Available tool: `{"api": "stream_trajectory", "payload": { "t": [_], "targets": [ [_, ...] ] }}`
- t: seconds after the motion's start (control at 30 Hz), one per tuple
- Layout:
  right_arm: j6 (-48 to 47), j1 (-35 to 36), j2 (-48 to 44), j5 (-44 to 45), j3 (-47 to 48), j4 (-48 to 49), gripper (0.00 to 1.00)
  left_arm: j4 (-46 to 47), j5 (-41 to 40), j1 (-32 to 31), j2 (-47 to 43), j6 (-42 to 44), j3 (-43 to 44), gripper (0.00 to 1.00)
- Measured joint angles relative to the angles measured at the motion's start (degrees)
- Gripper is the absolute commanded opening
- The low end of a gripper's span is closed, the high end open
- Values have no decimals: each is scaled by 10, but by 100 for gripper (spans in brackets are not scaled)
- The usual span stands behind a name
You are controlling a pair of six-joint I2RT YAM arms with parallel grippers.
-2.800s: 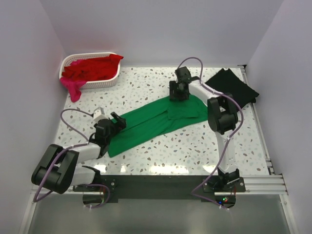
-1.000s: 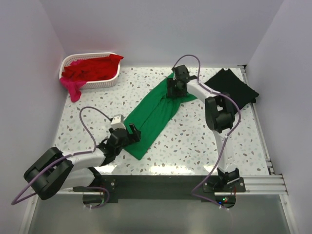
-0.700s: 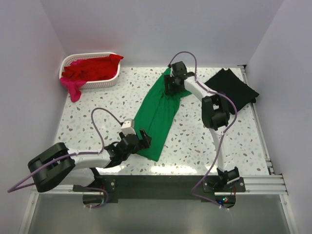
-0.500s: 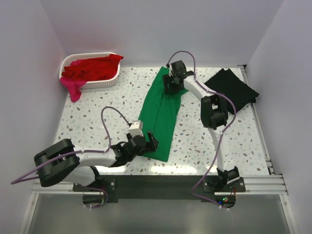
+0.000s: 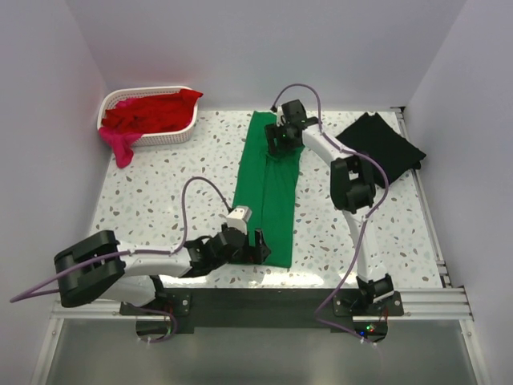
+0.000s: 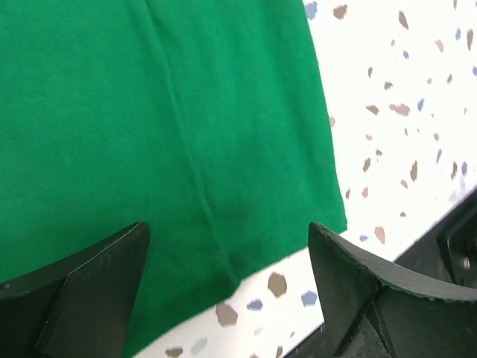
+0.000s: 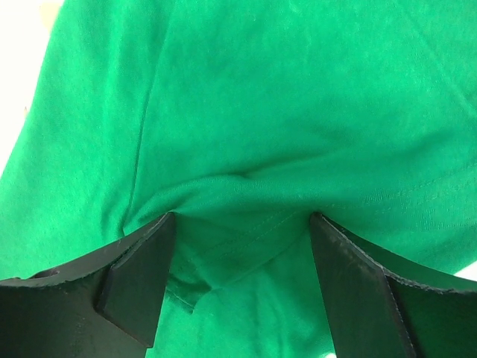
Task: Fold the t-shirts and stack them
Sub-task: Fold the tshirt
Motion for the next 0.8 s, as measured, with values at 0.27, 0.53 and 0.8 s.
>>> {"api": "stream_trajectory", "payload": {
  "t": [0.27, 0.53, 0.8],
  "targets": [
    [17, 0, -157, -2, -208, 12, 77, -33, 19, -4, -101, 48, -14, 96],
    [102, 20, -449, -9, -517, 90, 70, -138, -47, 34, -154, 80, 15, 89],
    [196, 146, -574, 30, -736, 108, 56, -174, -37, 141, -196, 124, 12, 86]
  ]
}}
